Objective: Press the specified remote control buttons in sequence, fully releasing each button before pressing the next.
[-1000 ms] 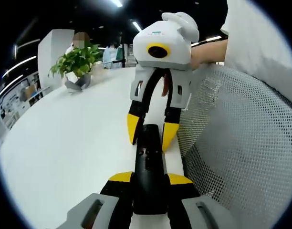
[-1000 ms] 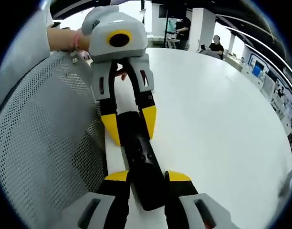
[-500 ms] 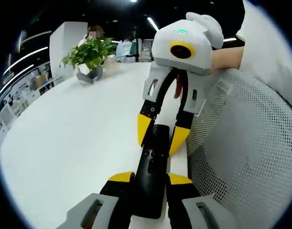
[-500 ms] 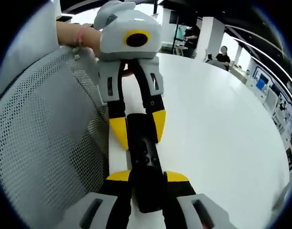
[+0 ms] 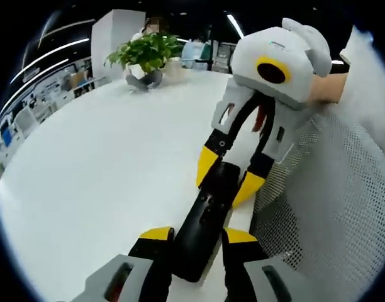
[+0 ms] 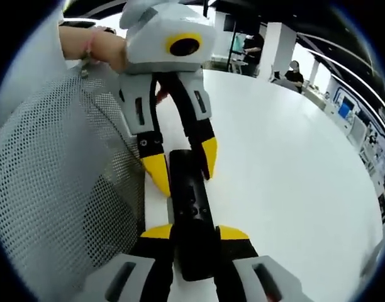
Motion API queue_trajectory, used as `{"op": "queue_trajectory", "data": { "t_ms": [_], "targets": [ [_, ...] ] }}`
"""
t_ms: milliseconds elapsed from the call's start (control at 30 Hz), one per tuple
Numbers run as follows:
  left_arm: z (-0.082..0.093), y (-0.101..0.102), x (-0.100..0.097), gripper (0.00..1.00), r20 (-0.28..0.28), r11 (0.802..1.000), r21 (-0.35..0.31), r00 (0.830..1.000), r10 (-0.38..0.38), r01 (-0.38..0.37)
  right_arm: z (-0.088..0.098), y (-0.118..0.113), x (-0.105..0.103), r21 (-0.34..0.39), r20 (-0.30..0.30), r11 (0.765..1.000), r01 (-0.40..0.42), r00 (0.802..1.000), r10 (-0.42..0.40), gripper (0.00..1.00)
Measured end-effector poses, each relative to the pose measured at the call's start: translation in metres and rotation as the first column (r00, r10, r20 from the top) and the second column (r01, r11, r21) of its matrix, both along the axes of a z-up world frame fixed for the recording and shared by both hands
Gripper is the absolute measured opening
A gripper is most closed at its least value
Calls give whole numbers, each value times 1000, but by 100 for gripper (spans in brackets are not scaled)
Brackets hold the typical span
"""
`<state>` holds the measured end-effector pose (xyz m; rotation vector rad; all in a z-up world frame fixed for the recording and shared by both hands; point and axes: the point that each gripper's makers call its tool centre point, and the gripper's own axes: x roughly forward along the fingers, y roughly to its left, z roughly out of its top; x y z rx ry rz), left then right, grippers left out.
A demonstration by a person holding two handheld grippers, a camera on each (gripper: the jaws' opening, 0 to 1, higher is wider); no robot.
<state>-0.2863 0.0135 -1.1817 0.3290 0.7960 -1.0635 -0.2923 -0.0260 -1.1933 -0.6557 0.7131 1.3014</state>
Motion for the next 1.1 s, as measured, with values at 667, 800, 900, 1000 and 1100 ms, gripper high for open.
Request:
{"op": "queue_trajectory", "data": {
  "t_ms": [667, 800, 900, 1000, 1100],
  "targets": [
    [158, 70, 39, 100, 359, 755, -542, 711, 605, -368, 0, 2, 1, 17, -20, 999, 45, 999, -45, 22],
    [173, 82, 39, 100, 343, 665, -650, 639, 689, -368, 0, 1, 1, 18, -18, 999, 47, 999, -46, 22],
    [189, 94, 38, 100, 377, 626, -699, 567, 733, -344, -1, 1, 2, 19, -18, 999, 50, 999, -49, 22],
    [203, 110, 35, 100, 404, 576, -758, 473, 783, -307, -1, 1, 2, 20, -18, 999, 48, 999, -48, 22],
    [200, 119, 33, 100, 433, 585, -741, 431, 792, -330, -1, 1, 2, 20, -19, 999, 48, 999, -48, 22]
  ]
}}
